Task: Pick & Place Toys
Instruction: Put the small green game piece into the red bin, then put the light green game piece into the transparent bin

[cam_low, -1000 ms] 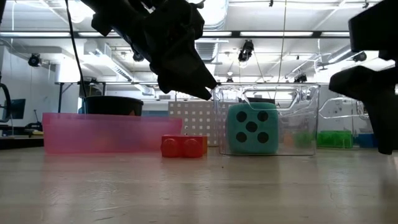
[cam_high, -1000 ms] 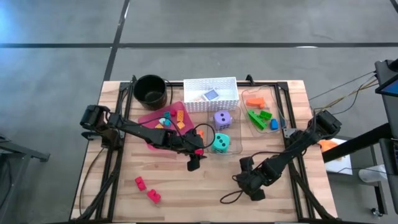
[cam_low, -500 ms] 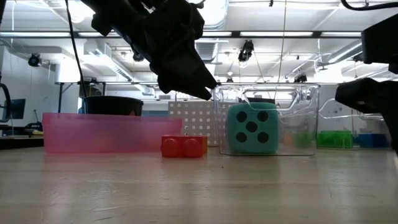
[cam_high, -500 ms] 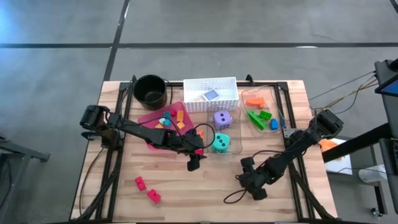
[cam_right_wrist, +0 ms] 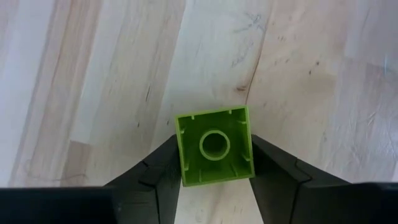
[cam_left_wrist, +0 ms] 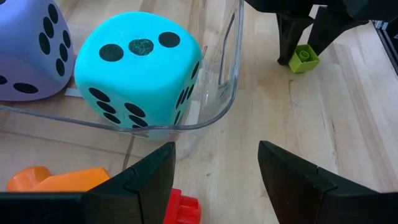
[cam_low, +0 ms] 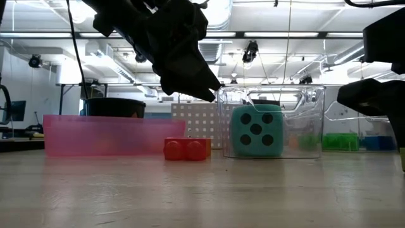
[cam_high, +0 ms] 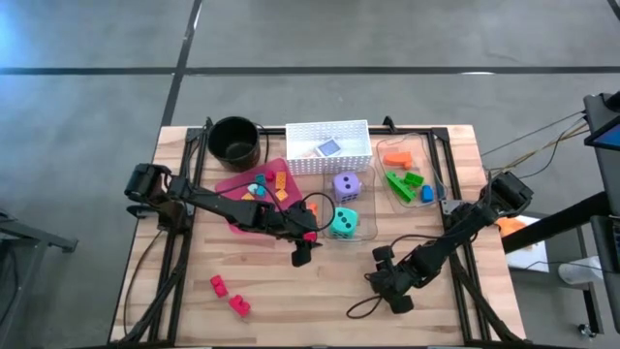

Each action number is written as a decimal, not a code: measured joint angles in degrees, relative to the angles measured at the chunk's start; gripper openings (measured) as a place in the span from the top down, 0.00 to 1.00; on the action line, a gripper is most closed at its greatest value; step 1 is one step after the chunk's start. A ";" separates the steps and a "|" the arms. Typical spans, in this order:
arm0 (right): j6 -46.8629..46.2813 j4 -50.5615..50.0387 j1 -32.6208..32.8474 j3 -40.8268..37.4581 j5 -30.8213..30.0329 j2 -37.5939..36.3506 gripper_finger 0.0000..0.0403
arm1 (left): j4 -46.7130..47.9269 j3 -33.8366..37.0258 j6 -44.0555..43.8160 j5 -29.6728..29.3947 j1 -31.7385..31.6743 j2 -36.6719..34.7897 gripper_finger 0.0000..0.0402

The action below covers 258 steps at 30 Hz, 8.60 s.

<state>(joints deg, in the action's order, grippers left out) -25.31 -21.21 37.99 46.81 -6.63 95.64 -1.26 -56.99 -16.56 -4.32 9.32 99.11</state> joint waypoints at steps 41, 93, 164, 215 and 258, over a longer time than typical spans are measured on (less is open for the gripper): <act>3.47 8.56 -5.44 1.79 -22.39 0.10 0.60 | -0.72 0.00 -12.38 -0.79 -0.09 -0.04 0.42; 21.72 15.50 -12.40 7.34 -29.51 -0.01 0.60 | -8.17 -0.11 -48.36 -12.83 5.07 -0.02 0.42; 22.30 7.15 -16.99 15.09 -27.21 1.59 0.25 | -6.10 0.01 -44.84 -15.43 4.03 0.04 0.74; -31.30 -30.91 7.46 13.85 -24.30 -13.38 0.20 | 29.68 16.51 -34.55 -21.57 -11.34 -16.87 0.66; -60.25 -26.14 12.99 -10.80 3.66 -23.15 0.35 | 26.67 10.14 -32.94 -20.04 -11.15 -16.94 0.66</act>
<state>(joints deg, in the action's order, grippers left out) -85.56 -47.36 50.98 36.01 -2.96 72.49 25.41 -46.85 -49.50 -24.36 -1.83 82.17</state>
